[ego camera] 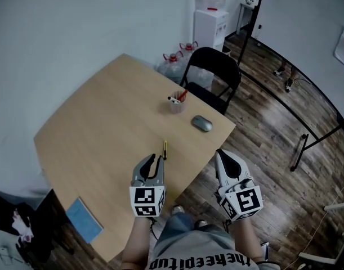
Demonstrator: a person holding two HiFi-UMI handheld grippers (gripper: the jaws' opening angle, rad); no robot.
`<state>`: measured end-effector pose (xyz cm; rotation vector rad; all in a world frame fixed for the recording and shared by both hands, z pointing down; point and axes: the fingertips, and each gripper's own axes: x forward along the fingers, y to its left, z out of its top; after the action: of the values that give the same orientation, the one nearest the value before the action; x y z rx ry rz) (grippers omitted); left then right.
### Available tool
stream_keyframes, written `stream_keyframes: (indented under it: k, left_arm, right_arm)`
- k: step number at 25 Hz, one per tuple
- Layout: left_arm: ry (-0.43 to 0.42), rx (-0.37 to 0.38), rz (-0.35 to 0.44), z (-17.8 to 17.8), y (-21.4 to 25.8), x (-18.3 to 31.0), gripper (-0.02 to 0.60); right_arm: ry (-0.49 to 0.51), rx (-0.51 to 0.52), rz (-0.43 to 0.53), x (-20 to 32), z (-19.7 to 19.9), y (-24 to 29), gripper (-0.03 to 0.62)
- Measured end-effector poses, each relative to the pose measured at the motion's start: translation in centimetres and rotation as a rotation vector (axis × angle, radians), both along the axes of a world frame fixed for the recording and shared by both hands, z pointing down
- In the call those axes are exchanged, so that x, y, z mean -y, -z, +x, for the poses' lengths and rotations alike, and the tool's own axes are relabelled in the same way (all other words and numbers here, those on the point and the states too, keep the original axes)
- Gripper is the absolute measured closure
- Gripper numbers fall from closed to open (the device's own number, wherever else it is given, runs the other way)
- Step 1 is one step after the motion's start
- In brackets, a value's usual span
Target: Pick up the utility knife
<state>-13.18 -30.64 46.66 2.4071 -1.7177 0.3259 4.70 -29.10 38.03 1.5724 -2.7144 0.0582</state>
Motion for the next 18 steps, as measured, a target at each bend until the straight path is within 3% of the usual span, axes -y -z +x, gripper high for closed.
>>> stream_keyframes:
  k: [18]
  left_arm:
    - [-0.083, 0.093, -0.303, 1.6, -11.9, 5.6, 0.347]
  right_arm:
    - [-0.168, -0.067, -0.059, -0.1, 3.2, -1.5, 0.592]
